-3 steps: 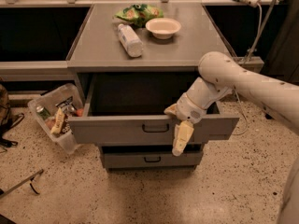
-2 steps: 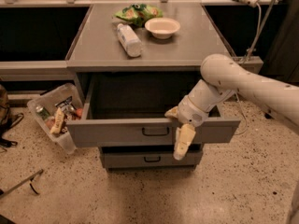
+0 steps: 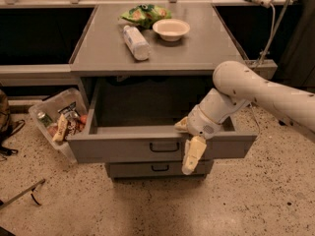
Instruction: Open top drawer
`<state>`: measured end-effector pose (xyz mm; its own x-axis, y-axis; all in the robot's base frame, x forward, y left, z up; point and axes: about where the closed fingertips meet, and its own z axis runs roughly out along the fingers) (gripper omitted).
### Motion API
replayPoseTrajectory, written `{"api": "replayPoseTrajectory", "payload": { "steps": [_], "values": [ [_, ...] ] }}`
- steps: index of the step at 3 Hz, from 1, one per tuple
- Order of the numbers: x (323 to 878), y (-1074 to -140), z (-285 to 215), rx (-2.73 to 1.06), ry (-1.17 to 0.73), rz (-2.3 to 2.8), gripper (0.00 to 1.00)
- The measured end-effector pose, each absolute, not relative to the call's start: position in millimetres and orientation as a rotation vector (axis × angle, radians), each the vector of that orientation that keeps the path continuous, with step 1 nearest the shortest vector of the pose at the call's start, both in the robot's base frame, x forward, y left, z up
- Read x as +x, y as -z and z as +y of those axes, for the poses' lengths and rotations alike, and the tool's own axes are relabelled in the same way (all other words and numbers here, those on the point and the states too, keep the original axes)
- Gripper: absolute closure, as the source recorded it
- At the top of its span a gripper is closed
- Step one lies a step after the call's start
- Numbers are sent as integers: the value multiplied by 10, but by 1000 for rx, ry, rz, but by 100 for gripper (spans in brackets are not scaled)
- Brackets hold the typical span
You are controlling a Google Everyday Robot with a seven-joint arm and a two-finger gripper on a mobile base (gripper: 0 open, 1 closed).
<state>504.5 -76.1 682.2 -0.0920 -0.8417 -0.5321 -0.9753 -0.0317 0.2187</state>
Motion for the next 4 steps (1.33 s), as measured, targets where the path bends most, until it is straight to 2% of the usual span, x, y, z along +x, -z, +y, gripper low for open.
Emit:
{"api": "replayPoseTrajectory", "payload": {
  "steps": [4],
  "values": [
    [4793,-6774,-723,-1956,-850,2002,0]
  ]
}}
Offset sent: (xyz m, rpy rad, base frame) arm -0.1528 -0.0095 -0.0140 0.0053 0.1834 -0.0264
